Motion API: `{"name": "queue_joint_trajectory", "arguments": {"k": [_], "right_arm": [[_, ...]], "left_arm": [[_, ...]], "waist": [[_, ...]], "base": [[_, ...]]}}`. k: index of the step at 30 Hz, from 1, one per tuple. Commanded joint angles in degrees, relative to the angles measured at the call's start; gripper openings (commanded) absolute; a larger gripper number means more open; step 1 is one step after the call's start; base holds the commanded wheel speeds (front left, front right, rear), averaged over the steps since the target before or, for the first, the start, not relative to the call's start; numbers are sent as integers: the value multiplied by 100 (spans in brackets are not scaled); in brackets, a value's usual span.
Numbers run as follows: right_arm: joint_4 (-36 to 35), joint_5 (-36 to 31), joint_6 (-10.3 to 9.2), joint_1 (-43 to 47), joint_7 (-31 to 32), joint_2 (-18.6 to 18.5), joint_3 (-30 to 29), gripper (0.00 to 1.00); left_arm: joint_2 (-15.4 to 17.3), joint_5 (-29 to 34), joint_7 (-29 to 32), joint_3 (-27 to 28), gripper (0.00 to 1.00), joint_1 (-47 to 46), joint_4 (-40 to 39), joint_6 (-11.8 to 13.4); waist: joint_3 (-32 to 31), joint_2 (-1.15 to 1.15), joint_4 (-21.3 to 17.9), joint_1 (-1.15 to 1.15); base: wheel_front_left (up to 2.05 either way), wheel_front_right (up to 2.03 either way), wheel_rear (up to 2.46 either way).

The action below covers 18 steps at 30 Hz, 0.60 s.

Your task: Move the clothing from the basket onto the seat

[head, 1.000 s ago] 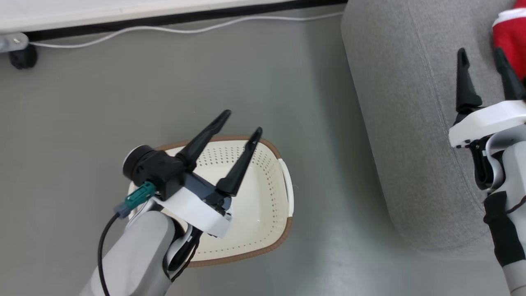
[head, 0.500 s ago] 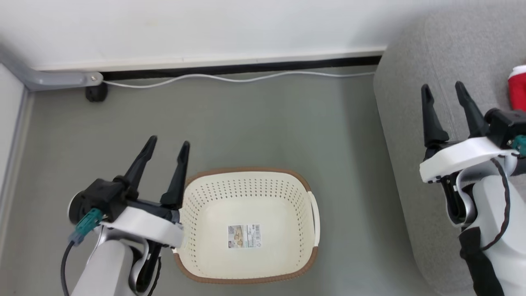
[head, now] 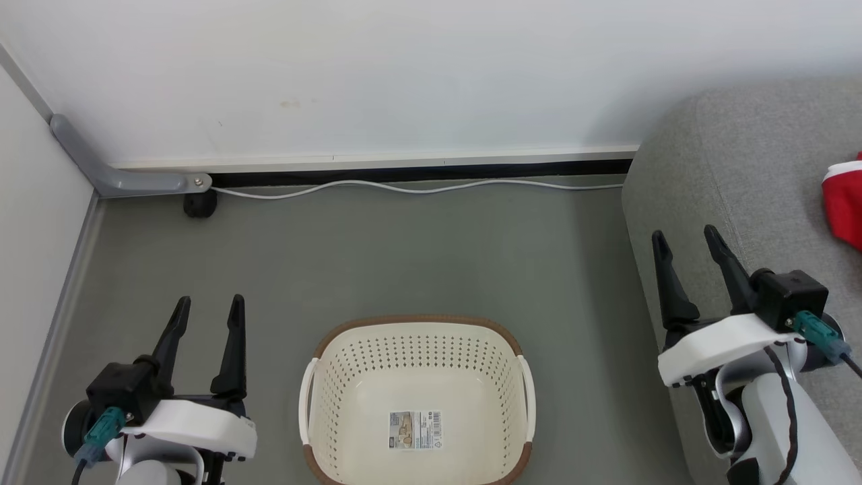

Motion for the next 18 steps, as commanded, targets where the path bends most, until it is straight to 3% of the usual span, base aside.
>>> {"name": "queue_joint_trajectory", "arguments": {"k": [1,18], "right_arm": [[-194,-35,17,40,-75,9,125,100],[-582,-168,17,1142,-75,82,257,100]], "left_arm": [[68,71,-28,252,100,-32,-114,-28],[-87,232,-28,867,100,820,-302,-35]], "waist": [[-66,0,-10,0],[-510,0,-168,0]], "base": [[0,0,0],[0,0,0]]}}
